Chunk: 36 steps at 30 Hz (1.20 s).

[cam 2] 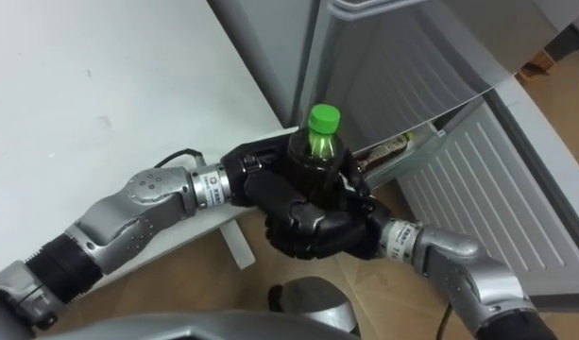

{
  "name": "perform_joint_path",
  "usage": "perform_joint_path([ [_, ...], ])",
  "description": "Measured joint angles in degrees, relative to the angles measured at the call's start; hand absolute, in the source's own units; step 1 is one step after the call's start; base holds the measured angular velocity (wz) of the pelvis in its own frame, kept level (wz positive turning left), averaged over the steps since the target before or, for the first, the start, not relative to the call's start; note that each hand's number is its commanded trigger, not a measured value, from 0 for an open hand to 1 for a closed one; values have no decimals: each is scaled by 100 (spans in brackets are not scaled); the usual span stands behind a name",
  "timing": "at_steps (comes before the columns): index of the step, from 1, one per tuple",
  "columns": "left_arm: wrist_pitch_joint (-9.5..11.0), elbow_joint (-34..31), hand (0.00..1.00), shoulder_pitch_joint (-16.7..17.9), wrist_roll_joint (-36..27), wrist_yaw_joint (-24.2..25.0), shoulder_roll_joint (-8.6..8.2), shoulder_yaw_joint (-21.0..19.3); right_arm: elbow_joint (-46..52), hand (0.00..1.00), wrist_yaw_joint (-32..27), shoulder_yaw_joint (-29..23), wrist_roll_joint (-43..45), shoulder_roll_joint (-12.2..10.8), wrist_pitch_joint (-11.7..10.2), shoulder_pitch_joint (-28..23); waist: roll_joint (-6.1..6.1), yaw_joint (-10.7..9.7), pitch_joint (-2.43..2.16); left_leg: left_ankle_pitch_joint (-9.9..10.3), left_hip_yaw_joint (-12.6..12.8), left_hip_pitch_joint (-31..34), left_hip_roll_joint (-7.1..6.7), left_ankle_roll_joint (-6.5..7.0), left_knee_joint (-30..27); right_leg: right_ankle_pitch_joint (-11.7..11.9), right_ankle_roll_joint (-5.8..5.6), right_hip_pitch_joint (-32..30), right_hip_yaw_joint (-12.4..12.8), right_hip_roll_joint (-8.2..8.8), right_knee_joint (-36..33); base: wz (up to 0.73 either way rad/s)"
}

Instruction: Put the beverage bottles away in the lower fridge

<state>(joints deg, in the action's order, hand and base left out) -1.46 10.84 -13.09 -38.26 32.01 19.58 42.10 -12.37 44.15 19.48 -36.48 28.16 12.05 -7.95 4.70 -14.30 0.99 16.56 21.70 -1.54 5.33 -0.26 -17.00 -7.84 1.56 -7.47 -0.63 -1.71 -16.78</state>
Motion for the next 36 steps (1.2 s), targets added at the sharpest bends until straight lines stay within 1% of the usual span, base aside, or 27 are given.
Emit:
perform_joint_path([
  [3,0,-22,0,1,8,-10,-24,-51,0,100,3,-5,-1,-38,-14,0,17,2,-4,0,-1,-48,0,0,35,1,-1,46,-12,-4,6,0],
  [5,-3,-91,0,0,14,-30,-28,-155,18,100,28,-20,-16,-120,-95,11,20,35,-6,0,-6,-40,0,0,31,0,-1,41,-8,-4,21,0],
  [7,-4,-132,0,-48,14,-40,-58,-244,23,100,49,-22,-152,-173,-130,37,20,48,-6,0,-11,-41,0,0,31,0,-1,40,-5,-4,50,0],
  [12,-186,-484,0,-64,32,-46,-50,-366,7,100,319,-34,-401,-197,-277,45,-1,80,-18,0,-34,-38,17,0,33,34,-2,105,-33,-12,121,2],
  [14,-202,-655,0,-64,35,-49,-50,-379,10,100,478,-44,-563,-195,-396,-9,-35,70,-39,0,-64,-33,41,0,27,89,-1,189,-85,-23,237,12],
  [15,-240,-777,0,-64,35,-58,-50,-412,22,100,577,-44,-691,-199,-404,-21,-70,86,-58,0,-75,-15,84,-1,23,106,-2,194,-98,-28,268,6],
  [17,-315,-1002,0,-64,35,-115,-48,-498,105,100,691,-53,-868,-199,-405,-28,-129,91,-80,0,-80,-19,88,-1,25,124,0,210,-98,-34,302,0],
  [19,-327,-1191,0,-64,36,-144,-44,-575,201,100,764,-80,-981,-199,-425,-27,-166,94,-91,0,-82,-70,91,-2,34,124,0,261,-100,-39,310,0],
  [21,-327,-1338,0,-64,35,-170,-46,-621,208,100,846,-91,-1067,-202,-504,-15,-173,95,-92,-1,-81,-132,94,-4,44,123,1,328,-102,-44,321,0],
  [25,-329,-1637,0,-64,28,-192,-44,-823,230,100,975,-215,-1074,-220,-514,-52,-170,196,-90,0,-63,-182,93,-4,43,123,1,350,-96,-37,312,-2],
  [28,-325,-2000,0,-64,-5,-195,-49,-1086,230,100,1038,-262,-1088,-225,-517,-128,-156,314,-83,0,-37,-231,92,-5,81,123,2,374,-94,-38,316,-1],
  [30,-249,-2434,0,-61,-194,-199,-66,-1388,231,100,1088,-347,-1055,-236,-502,-303,-142,454,-75,-14,-32,-291,86,-14,147,122,4,374,-95,-39,315,0],
  [31,-197,-2525,0,-62,-293,-202,-69,-1456,230,100,1089,-366,-1045,-240,-501,-360,-140,504,-75,-15,-31,-305,87,-14,164,120,8,382,-98,-40,315,0],
  [33,41,-2909,0,-61,-757,-203,-110,-1730,231,100,1070,-517,-892,-268,-493,-587,-121,583,-64,-24,-54,-321,81,-21,226,117,11,436,-121,-37,311,4],
  [34,86,-2997,0,-61,-860,-200,-94,-1804,231,100,1066,-547,-861,-268,-493,-626,-122,661,-63,-25,-55,-321,81,-21,229,117,11,436,-119,-40,307,0],
  [36,234,-3306,0,-44,-1281,-185,12,-2163,231,100,1026,-638,-844,-268,-493,-759,-98,777,-52,-32,-54,-328,83,-33,221,118,12,425,-116,-47,313,-2],
])
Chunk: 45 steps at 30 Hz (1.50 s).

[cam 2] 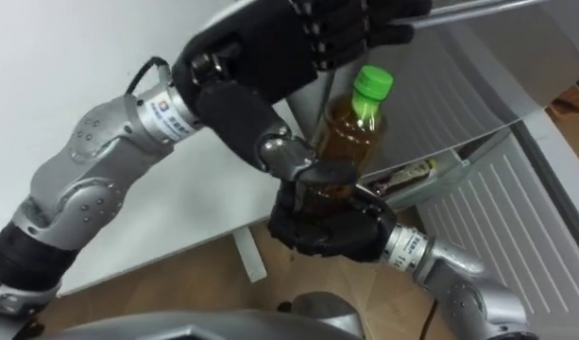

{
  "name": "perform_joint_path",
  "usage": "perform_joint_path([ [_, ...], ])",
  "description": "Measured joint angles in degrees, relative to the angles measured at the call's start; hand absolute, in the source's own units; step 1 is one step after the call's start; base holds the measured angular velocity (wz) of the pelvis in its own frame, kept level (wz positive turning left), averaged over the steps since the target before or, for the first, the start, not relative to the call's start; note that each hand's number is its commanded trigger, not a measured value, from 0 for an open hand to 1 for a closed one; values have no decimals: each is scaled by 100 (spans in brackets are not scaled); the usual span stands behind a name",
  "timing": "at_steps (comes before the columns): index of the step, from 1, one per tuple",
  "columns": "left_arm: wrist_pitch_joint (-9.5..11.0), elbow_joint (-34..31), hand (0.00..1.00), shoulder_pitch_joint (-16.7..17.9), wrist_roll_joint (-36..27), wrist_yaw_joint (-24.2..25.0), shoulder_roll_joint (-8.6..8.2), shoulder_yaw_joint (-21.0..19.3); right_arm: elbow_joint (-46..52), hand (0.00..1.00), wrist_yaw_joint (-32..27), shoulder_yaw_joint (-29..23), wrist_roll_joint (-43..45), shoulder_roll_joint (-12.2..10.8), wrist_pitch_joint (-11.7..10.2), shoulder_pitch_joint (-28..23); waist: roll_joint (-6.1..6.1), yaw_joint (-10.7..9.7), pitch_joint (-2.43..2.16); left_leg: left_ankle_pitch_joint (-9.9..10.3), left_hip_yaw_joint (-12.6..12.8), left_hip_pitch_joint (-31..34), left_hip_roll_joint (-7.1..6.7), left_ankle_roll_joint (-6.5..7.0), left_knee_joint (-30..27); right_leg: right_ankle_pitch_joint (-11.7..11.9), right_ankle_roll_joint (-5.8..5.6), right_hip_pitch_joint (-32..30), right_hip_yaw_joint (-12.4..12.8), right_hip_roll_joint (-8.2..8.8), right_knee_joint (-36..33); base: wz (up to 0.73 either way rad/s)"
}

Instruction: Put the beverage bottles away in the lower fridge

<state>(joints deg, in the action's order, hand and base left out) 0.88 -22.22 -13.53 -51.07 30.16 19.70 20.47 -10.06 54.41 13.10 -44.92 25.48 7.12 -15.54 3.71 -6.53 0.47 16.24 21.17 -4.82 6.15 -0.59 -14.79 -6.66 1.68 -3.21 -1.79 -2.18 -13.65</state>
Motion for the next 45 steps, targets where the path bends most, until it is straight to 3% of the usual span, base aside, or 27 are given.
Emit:
perform_joint_path([
  [4,260,-243,0,5,-161,-6,-2,-818,0,100,-11,-409,51,-65,-12,-243,11,225,6,-1,1,-45,3,-2,7,0,1,49,-6,-1,17,1],
  [6,505,-300,0,5,-255,-45,31,-1315,21,100,-18,-606,67,-108,-14,-356,22,362,7,0,-18,-107,-2,-2,23,-4,-6,141,-5,1,70,4],
  [10,634,-614,0,7,-254,-174,137,-1977,232,100,-11,-903,192,-204,-17,-629,23,527,16,2,-108,-121,-2,-2,32,-4,-6,210,-112,13,116,10],
  [15,895,-1047,0,7,-340,-624,285,-2849,290,100,16,-1152,344,-238,-17,-906,-179,859,-15,2,-139,-315,-15,-4,209,-15,-22,357,-195,15,112,5],
  [18,1001,-1244,0,7,-331,-937,445,-3667,309,100,35,-1473,739,-434,-20,-1140,-289,1113,-36,-1,-245,-368,-21,-9,255,-20,-23,449,-339,27,148,13],
  [21,1321,-1311,0,140,-171,-1489,453,-4568,310,100,31,-1770,1150,-551,-21,-1444,-343,1368,-61,-24,-285,-521,-67,-34,370,-88,-20,632,-345,41,245,7],
  [22,1407,-1295,0,233,120,-1802,457,-5024,310,100,28,-1895,1296,-618,-22,-1537,-365,1520,-82,-27,-308,-561,-86,-40,396,-148,-17,646,-402,63,187,20],
  [24,1600,-1233,0,548,743,-2572,464,-5894,338,100,54,-2142,1579,-712,-100,-1722,-357,1626,-86,-29,-444,-600,-104,-39,377,-211,-30,708,-542,100,195,30],
  [26,1708,-1035,0,865,1166,-3216,466,-6462,422,100,26,-2254,1730,-776,-142,-1822,-312,1684,-112,-29,-544,-584,-105,-40,338,-230,-25,720,-627,112,201,26],
  [29,1745,-386,0,1523,1723,-4293,475,-7045,507,100,-37,-2344,1819,-765,-131,-1966,-327,1822,-102,-30,-679,-579,-117,-40,325,-232,-26,789,-755,129,228,19],
  [33,1695,995,0,2139,1740,-5183,503,-7232,577,100,-163,-2353,1821,-645,-74,-1982,-370,1860,-100,-76,-762,-564,-179,-7,388,-262,-45,821,-870,207,267,12],
  [37,1447,2688,0,2975,1204,-5767,506,-7230,723,100,-359,-2354,1734,-532,180,-1984,-418,1875,-100,-84,-768,-584,-214,10,407,-296,-66,799,-939,261,172,0],
  [41,1343,3970,0,3453,187,-6100,430,-6774,892,100,-572,-2306,1597,-308,448,-2003,-410,1832,-94,-145,-840,-573,-283,62,470,-284,-89,794,-997,314,172,10],
  [43,1317,4565,0,3631,-305,-6091,408,-6525,935,100,-650,-2306,1595,-305,506,-1999,-410,1831,-94,-155,-839,-589,-300,74,493,-297,-107,778,-990,339,119,0],
  [45,1268,5267,0,3838,-845,-6035,192,-6126,1099,100,-877,-2304,1608,-307,606,-1996,-391,1772,-86,-207,-826,-588,-359,102,569,-340,-127,673,-965,400,-7,-4],
])
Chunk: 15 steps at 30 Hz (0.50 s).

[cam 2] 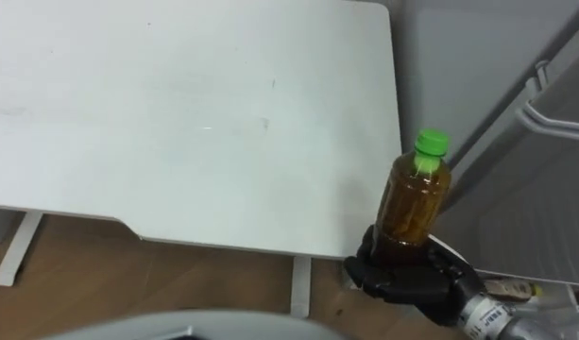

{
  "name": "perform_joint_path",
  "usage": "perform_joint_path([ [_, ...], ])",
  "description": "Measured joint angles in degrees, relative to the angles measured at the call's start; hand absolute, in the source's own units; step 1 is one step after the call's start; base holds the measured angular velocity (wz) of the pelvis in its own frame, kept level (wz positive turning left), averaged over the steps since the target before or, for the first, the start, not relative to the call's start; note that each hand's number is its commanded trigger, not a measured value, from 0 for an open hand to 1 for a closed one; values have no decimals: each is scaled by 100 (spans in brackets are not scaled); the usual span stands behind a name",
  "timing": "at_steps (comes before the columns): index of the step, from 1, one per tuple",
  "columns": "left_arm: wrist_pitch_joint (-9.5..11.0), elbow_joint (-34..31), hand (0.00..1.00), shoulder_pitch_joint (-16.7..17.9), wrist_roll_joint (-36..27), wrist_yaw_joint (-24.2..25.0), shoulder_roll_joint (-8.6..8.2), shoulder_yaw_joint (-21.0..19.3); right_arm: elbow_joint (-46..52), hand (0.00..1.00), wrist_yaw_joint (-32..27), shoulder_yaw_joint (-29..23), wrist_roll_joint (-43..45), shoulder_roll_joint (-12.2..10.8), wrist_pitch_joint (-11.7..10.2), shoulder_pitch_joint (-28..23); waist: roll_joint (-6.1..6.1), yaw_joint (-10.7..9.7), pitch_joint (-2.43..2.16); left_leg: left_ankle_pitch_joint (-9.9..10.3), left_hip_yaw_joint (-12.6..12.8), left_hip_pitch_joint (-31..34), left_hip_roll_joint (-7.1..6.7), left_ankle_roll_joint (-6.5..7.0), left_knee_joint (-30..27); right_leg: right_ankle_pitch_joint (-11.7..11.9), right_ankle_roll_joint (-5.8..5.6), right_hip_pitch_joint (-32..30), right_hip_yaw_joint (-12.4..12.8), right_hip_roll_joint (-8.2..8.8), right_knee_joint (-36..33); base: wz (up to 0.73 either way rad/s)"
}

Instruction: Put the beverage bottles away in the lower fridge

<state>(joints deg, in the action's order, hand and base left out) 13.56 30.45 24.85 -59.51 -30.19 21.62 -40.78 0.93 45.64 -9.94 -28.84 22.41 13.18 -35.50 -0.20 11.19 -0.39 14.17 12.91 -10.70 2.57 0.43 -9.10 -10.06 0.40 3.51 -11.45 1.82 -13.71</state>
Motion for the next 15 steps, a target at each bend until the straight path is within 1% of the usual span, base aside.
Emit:
perform_joint_path([
  [1,0,213,0,17,-47,24,-75,128,25,100,-40,0,17,-2,13,0,-1,-7,-1,-14,5,-3,-12,7,21,1,-2,-8,5,6,-5,0],
  [2,-31,618,0,37,-246,43,-202,391,98,100,-124,23,81,-2,26,2,10,-37,6,-28,5,-11,-25,17,39,6,-9,-8,7,5,-9,0],
  [3,-41,865,0,43,-336,49,-257,538,169,100,-180,37,185,-5,34,12,29,-54,10,-30,15,-15,-30,21,39,6,-10,-22,20,6,-25,-9],
  [5,-59,1845,0,33,-392,162,-570,861,461,100,-311,108,793,-69,63,135,85,-88,34,-31,103,-35,-32,23,42,3,-11,-73,117,11,-98,-20],
  [6,-60,2075,0,32,-389,197,-655,913,569,100,-361,134,998,-89,63,144,106,-107,37,-31,121,-44,-30,23,44,4,-11,-70,132,14,-100,-12],
  [7,-65,2443,0,27,-400,210,-805,952,766,100,-455,185,1437,-118,61,160,144,-150,36,-31,124,-57,-32,24,42,2,-12,-60,153,14,-111,-3],
  [8,-65,2684,0,9,-424,191,-912,962,910,100,-604,212,1769,-138,61,177,193,-159,43,-31,124,-62,-32,24,33,3,-13,-55,188,10,-111,0],
  [9,-62,2728,0,12,-490,162,-957,978,948,100,-676,212,1852,-137,61,185,212,-162,52,-32,124,-61,-32,26,29,4,-15,-54,197,9,-108,3],
  [10,-53,2895,0,12,-587,100,-1000,1091,1035,100,-825,210,2076,-143,60,225,240,-179,77,-36,113,-55,-38,31,23,6,-18,-57,221,8,-107,3],
  [12,56,3205,0,-73,-578,-116,-1071,1301,1296,100,-957,297,2763,-209,10,326,231,-296,90,-36,91,-1,-44,37,-35,11,-25,-73,236,15,-111,6],
  [13,97,3225,0,-100,-577,-193,-1099,1301,1365,100,-1031,330,2937,-251,-36,330,227,-327,94,-37,84,16,-46,39,-51,13,-29,-80,235,17,-115,6],
  [15,254,3234,0,-263,-561,-425,-1147,1296,1540,100,-1331,440,3615,-454,-361,331,214,-448,94,-45,74,72,-56,52,-67,24,-41,-131,236,30,-130,0],
])
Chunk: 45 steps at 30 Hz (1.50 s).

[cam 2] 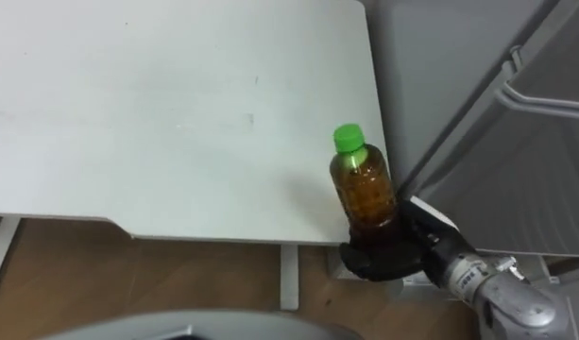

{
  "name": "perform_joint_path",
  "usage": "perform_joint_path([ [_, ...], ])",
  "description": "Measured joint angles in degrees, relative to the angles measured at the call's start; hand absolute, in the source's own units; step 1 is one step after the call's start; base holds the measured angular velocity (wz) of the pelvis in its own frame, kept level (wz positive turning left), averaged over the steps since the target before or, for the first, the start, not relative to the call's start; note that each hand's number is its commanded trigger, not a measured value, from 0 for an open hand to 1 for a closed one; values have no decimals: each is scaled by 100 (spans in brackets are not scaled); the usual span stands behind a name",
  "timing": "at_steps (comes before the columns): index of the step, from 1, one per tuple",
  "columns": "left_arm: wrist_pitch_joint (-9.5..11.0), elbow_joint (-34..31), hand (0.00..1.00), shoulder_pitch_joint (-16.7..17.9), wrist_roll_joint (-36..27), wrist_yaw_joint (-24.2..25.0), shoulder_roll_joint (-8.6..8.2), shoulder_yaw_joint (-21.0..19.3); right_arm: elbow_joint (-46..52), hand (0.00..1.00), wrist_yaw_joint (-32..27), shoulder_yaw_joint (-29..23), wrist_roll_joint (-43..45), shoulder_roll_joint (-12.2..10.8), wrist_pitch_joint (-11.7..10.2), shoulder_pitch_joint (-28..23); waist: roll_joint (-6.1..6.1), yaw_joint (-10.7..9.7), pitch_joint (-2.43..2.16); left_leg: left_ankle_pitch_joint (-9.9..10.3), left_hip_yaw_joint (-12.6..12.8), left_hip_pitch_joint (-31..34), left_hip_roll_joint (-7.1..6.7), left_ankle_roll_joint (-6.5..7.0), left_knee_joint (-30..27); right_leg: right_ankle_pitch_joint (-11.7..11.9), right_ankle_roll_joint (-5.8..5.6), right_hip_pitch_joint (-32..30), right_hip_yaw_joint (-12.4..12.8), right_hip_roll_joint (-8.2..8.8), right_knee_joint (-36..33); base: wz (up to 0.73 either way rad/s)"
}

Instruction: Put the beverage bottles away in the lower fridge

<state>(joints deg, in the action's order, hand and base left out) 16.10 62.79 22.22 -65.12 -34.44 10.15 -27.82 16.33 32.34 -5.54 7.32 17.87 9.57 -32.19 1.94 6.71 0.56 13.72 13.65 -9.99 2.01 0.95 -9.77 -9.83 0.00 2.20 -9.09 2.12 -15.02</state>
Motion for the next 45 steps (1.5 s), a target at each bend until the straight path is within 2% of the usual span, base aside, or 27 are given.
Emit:
perform_joint_path([
  [3,235,-5,0,-304,-15,-256,-3,-3,28,100,-296,3,464,-226,-343,1,-32,-83,18,-34,-4,92,-41,40,0,6,-10,-123,-2,52,-84,0],
  [4,357,18,0,-470,-4,-400,-7,28,28,100,-493,7,778,-329,-482,2,-76,-129,31,-43,-7,107,-61,57,1,19,-31,-137,3,71,-86,0],
  [5,499,86,0,-582,1,-507,-19,120,34,100,-723,19,1215,-395,-638,8,-113,-195,21,-49,3,134,-85,77,3,28,-51,-175,21,96,-104,-5],
  [6,562,131,0,-655,1,-546,-23,121,35,100,-856,19,1437,-421,-709,8,-111,-211,34,-52,20,144,-97,89,5,33,-60,-204,35,109,-122,-14],
  [7,662,153,0,-739,-4,-644,-31,117,35,100,-1149,17,1838,-438,-823,10,-154,-231,28,-62,73,158,-119,111,7,32,-69,-241,60,141,-186,-17],
  [9,820,142,0,-808,-13,-798,-52,117,33,100,-1386,9,2238,-448,-969,9,-162,-288,24,-64,99,189,-147,130,6,32,-92,-324,71,174,-209,-9],
  [10,934,138,0,-832,-33,-897,-93,126,19,100,-1523,9,2457,-452,-1071,9,-161,-330,8,-67,98,230,-170,156,4,27,-125,-368,116,180,-221,0],
  [12,1090,152,0,-816,-102,-1164,-162,204,18,100,-1761,9,2672,-452,-1243,9,-164,-447,-10,-67,81,334,-219,207,-18,31,-157,-483,101,199,-277,5],
  [15,1281,139,0,-828,-301,-1530,-173,232,2,100,-2117,14,2848,-452,-1373,-2,-146,-583,6,-57,73,410,-248,246,-52,50,-199,-528,108,224,-275,2],
  [18,1354,136,0,-882,-295,-1717,-186,249,-140,100,-2460,19,2933,-452,-1568,-24,-143,-640,10,-56,69,366,-278,270,-49,66,-229,-502,126,252,-288,0],
  [21,1369,115,0,-911,-312,-1903,-181,392,-324,100,-3016,21,2931,-446,-1841,-108,-96,-720,48,-8,64,350,-294,328,-86,39,-279,-474,119,276,-287,1],
  [24,1393,117,0,-934,-412,-2082,-155,457,-764,100,-3990,21,2928,-447,-2433,-108,-86,-911,43,43,72,438,-310,367,-165,44,-307,-546,130,303,-307,0],
  [25,1393,118,0,-930,-412,-2122,-141,466,-860,100,-4256,21,2895,-445,-2509,-110,-76,-956,40,46,72,436,-310,371,-170,49,-314,-554,124,307,-304,0],
  [26,1392,103,0,-920,-411,-2180,-97,467,-1070,100,-4883,-11,2794,-450,-2617,-107,-84,-1022,11,60,82,435,-309,377,-183,56,-317,-556,133,304,-304,-6],
  [27,1391,34,0,-911,-410,-2233,-50,476,-1290,100,-5439,-136,2591,-473,-2616,-74,-59,-1054,-5,78,108,438,-299,375,-184,59,-315,-552,140,294,-303,-9],
  [30,1384,-254,0,-871,-402,-2304,-21,495,-1701,100,-6397,-687,2178,-582,-2578,111,-40,-1086,-88,133,139,434,-275,362,-185,59,-315,-551,145,275,-301,-7],
  [31,1355,-405,0,-865,-402,-2355,-21,494,-1858,100,-6820,-971,1940,-668,-2587,165,-42,-1107,-123,159,143,423,-257,353,-185,59,-315,-529,119,265,-305,-4],
  [32,1294,-581,0,-854,-404,-2389,-21,500,-1954,100,-7211,-1187,1616,-751,-2579,168,-59,-1123,-137,180,168,410,-236,348,-182,59,-315,-521,117,245,-305,-3],
  [33,1273,-649,0,-843,-404,-2395,-20,520,-2031,100,-7417,-1247,1439,-773,-2585,170,-49,-1139,-127,187,180,402,-229,344,-175,59,-315,-521,122,234,-303,-8],
  [34,1235,-809,0,-800,-392,-2402,-19,619,-2209,100,-7744,-1378,1096,-841,-2587,168,-73,-1154,-136,198,208,387,-212,335,-149,59,-315,-527,138,209,-302,-12],
  [36,1054,-1059,0,-780,-386,-2397,-18,623,-2593,100,-8124,-1512,424,-982,-2497,114,-108,-1154,-143,222,302,322,-177,306,-80,49,-301,-531,253,148,-304,-22],
  [37,1007,-1094,0,-774,-389,-2396,-19,639,-2666,100,-8195,-1512,268,-1000,-2458,101,-124,-1156,-143,226,342,306,-173,300,-63,44,-298,-529,293,129,-309,-32],
  [38,902,-1165,0,-751,-400,-2380,-19,723,-2801,100,-8313,-1510,-65,-1035,-2410,72,-139,-1164,-116,225,405,261,-172,297,-26,41,-296,-529,388,95,-314,-34],
  [39,819,-1215,0,-749,-393,-2342,-19,791,-2995,100,-8439,-1511,-380,-1050,-2372,56,-153,-1157,-118,226,464,224,-168,295,7,32,-290,-541,439,74,-341,-28],
  [42,658,-1271,0,-771,-386,-2140,-9,789,-3530,100,-8641,-1532,-1083,-1052,-2251,-8,-243,-1266,-124,242,480,149,-182,285,64,-36,-303,-523,435,77,-396,-6],
  [45,596,-1283,0,-769,-214,-1982,1,791,-3824,100,-8645,-1542,-1479,-1068,-2127,-88,-261,-1298,-117,252,480,146,-185,269,121,-80,-301,-536,444,73,-400,-1],
])
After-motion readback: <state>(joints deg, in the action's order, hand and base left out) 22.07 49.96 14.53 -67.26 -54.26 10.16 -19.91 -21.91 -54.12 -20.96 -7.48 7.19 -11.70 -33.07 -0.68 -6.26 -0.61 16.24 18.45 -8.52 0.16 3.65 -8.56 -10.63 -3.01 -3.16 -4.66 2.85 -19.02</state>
